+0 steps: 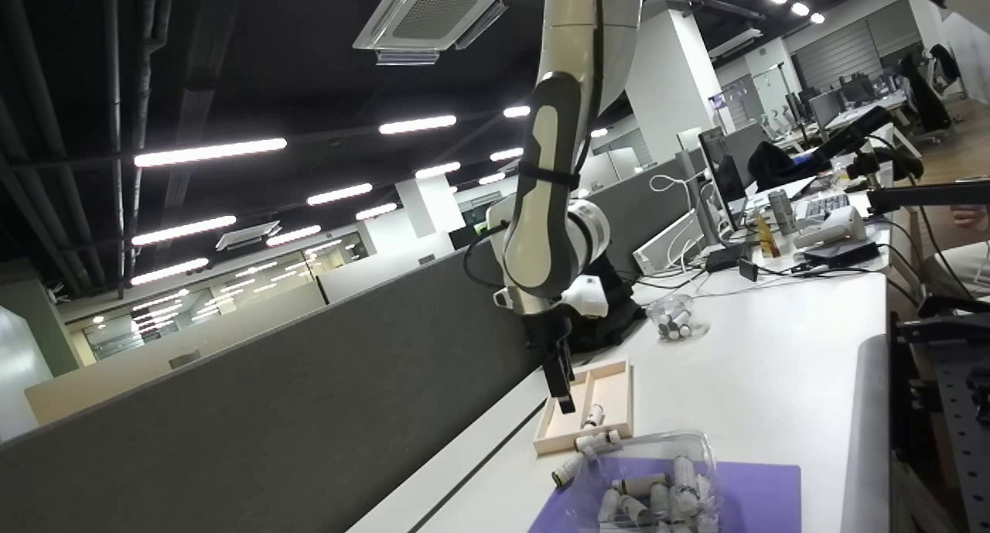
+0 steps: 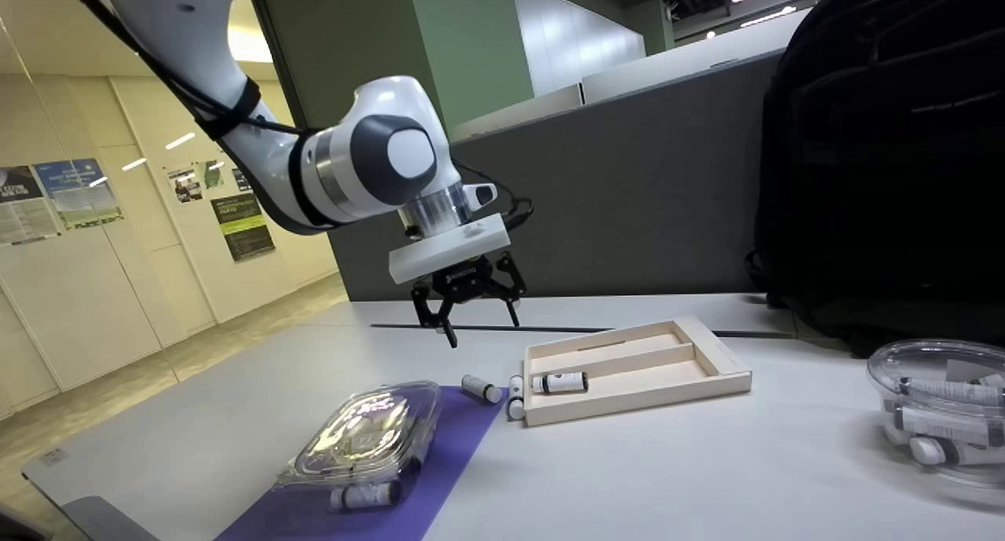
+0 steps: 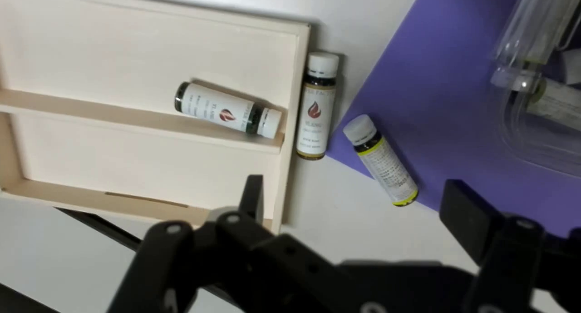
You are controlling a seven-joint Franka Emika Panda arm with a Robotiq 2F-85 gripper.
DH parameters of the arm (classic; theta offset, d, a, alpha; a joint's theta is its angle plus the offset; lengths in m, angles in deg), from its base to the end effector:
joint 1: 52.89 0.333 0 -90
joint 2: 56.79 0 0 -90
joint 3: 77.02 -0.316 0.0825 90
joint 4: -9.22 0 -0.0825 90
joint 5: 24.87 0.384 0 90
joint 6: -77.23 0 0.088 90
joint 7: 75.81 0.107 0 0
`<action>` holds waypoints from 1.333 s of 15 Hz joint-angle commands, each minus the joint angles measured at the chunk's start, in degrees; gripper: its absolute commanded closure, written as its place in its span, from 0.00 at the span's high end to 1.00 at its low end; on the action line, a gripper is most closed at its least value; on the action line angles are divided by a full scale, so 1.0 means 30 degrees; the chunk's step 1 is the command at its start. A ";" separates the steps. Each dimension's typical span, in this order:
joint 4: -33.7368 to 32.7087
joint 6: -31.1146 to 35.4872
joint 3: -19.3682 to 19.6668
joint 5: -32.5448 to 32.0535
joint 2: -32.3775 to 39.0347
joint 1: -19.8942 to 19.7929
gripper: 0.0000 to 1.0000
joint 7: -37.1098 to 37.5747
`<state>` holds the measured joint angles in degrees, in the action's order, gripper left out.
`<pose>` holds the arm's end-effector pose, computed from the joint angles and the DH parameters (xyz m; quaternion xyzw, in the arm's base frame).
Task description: Put the object on the upper half of the box
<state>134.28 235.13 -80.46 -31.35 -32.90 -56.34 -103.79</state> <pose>0.5756 0.0046 0.2105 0.9548 0.2863 0.0732 0.0321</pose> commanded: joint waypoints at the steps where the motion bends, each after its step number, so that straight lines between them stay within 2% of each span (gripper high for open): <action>1: -0.1474 -0.0101 -0.1971 0.0319 0.1746 -0.1381 1.00 -0.2808; 6: -0.2375 -0.0494 -0.3070 0.0443 0.3184 -0.2143 1.00 -0.5186; 16: -0.3214 -0.0900 -0.2628 0.0179 0.4343 -0.1983 1.00 -0.6181; 17: -0.3255 -0.0907 -0.2577 0.0167 0.4401 -0.1955 0.75 -0.6196; 18: -0.3318 -0.0966 -0.2556 0.0170 0.4453 -0.1952 0.73 -0.6251; 20: -0.3428 -0.1001 -0.2494 0.0157 0.4585 -0.1928 0.60 -0.6230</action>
<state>126.03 233.61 -88.32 -30.61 -20.20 -62.18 -122.07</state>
